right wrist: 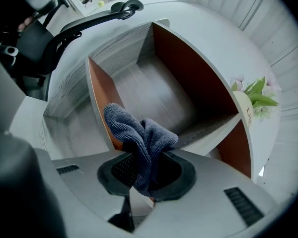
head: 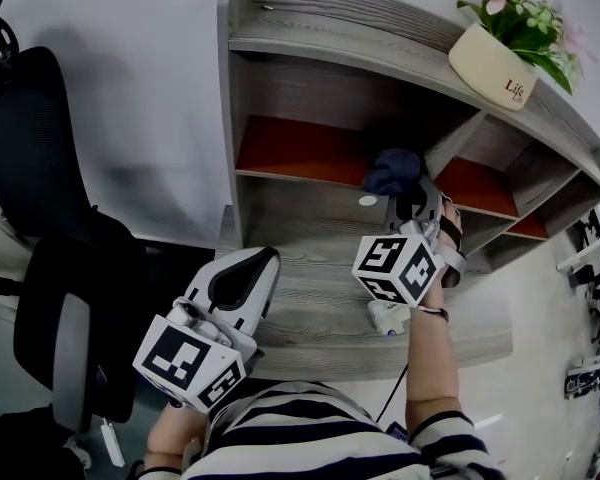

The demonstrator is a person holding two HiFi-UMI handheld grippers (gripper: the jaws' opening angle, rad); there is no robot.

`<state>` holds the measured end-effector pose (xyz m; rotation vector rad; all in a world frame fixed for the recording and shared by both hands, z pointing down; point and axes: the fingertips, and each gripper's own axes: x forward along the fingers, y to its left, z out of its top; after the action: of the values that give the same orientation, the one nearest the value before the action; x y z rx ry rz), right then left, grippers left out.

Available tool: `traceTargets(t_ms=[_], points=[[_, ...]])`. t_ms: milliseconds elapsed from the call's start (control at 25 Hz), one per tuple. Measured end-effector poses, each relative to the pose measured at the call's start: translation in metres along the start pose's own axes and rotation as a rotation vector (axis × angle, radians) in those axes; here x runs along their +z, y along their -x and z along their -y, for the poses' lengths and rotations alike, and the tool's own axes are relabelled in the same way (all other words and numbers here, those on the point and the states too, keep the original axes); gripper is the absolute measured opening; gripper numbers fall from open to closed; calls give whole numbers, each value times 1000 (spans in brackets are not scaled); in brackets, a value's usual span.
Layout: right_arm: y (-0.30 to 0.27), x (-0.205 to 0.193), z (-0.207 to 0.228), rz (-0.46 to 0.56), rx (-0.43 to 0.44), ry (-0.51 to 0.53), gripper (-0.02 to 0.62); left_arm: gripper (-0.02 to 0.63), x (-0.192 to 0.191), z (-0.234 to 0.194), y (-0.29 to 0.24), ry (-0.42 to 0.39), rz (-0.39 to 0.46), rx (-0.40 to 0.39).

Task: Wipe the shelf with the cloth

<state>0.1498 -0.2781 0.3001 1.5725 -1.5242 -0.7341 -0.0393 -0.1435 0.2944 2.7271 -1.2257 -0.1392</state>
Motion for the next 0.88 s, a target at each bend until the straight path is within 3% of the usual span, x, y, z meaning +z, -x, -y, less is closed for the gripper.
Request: traceTargets(t_ms=[440,720,880], points=[[30,14,35,212,-127,-245,75,20,6,1,3,-15,11,8],[61,19,48,289,-113,-363,75,20,6,3,0,-17,14,3],[79,24,49,363,-52,-472,75,20,6,4,-2,-12,18,3]])
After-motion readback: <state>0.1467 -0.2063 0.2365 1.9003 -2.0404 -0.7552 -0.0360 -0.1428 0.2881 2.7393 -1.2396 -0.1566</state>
